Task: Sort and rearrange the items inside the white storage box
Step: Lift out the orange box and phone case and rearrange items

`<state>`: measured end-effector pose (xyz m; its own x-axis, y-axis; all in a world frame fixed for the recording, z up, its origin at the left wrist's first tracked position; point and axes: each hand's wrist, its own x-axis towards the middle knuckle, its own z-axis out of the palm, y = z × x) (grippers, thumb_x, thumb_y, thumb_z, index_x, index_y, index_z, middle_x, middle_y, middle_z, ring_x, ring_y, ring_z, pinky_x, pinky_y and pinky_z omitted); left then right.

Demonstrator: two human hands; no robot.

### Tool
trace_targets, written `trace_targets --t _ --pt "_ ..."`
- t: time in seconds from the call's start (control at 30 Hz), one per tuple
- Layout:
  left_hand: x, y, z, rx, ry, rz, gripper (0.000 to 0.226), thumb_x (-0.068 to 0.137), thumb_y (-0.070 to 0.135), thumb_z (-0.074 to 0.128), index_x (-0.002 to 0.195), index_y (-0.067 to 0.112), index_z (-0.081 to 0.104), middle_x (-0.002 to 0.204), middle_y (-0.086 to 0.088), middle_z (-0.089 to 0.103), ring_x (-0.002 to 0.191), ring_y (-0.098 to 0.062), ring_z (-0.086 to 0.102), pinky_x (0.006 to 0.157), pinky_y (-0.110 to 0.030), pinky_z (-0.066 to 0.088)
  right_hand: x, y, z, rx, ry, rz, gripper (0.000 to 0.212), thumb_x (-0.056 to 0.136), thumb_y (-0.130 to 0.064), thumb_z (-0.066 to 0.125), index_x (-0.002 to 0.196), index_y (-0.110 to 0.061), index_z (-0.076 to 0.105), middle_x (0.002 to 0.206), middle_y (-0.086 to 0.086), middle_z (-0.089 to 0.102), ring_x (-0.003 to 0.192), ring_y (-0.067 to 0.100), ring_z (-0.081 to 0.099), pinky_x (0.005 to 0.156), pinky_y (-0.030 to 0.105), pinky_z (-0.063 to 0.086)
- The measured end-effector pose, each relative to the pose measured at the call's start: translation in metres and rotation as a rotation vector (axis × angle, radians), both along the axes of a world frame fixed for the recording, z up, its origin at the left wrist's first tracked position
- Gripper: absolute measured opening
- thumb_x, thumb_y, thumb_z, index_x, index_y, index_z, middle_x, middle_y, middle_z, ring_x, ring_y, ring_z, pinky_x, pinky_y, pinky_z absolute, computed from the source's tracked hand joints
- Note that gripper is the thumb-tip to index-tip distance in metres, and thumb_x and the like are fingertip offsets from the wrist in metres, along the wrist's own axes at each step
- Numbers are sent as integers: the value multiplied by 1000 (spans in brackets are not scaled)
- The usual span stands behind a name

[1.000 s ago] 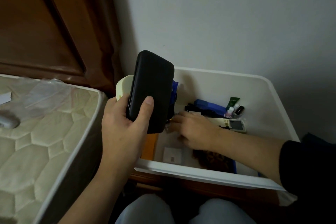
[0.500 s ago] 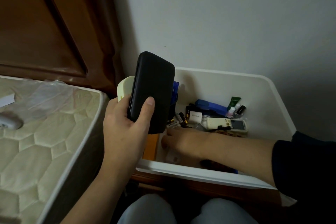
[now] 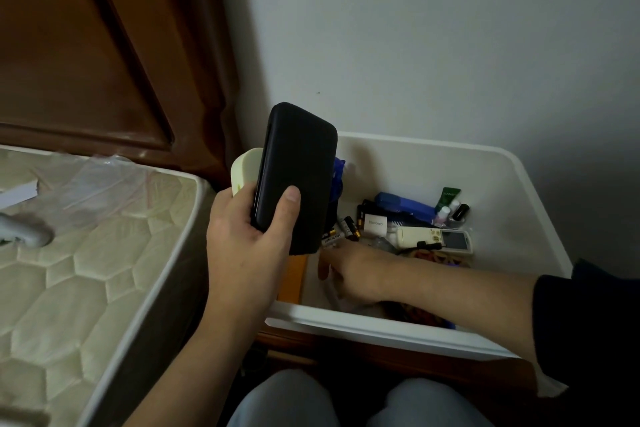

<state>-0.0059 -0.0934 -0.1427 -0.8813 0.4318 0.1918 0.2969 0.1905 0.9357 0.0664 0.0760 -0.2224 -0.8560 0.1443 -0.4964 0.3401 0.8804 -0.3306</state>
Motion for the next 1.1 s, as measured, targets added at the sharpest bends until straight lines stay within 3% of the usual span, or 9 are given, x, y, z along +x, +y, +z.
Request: trace_targets --t 0.13,0.23,0.33,0.43,0.63,0.9,1.0,1.1 --pt "1 0 0 -3 -6 -14 34 96 54 64 112 24 67 117 -4 59 101 -23 69 72 -36 65 1 2 -1 13 -132 47 48 100 -39 63 146 -30 51 150 7 36 128 31 51 100 41 53" --pt "1 0 1 -10 6 -5 33 95 54 64 110 25 67 116 -3 59 101 -22 68 71 -34 65 8 0 -3 52 -126 123 44 102 -31 61 144 -24 51 151 15 35 128 38 49 103 50 52" --pt "0 -1 1 -17 19 -7 30 98 53 64 108 25 67 114 -4 59 99 -22 68 70 -32 64 8 -4 -1 63 -121 89 45 101 -29 64 142 -19 50 145 15 40 118 32 55 94 45 56" --pt "-1 0 0 -16 16 -20 32 98 53 64 108 22 67 113 -7 60 99 -22 68 68 -27 62 2 -6 5 -21 -108 -15 45 102 -17 63 144 -21 49 145 12 44 118 29 57 96 43 57" --pt "0 0 1 2 23 3 33 96 53 63 109 24 68 112 -2 58 98 -12 65 66 -16 58 4 -8 22 -471 -152 -369 88 82 -15 84 155 -26 36 143 4 53 121 23 59 97 40 60" --pt "0 1 1 17 25 22 31 96 53 64 108 24 68 111 -3 59 97 -12 65 67 -17 58 1 -19 31 -432 -82 -313 72 84 -13 83 142 -23 43 129 -2 56 115 18 58 91 31 54" --pt "-1 0 2 21 19 14 29 97 52 65 106 24 68 111 -4 59 97 -15 66 68 -24 62 -1 -21 30 -418 -117 -306 72 86 -11 82 143 -21 39 136 4 54 122 21 56 99 33 53" --pt "0 0 2 21 26 13 29 97 51 64 107 24 68 112 -4 59 98 -15 66 68 -20 60 -1 -21 31 -474 -157 -345 80 86 -4 79 150 -22 34 143 9 51 128 24 54 105 37 52"
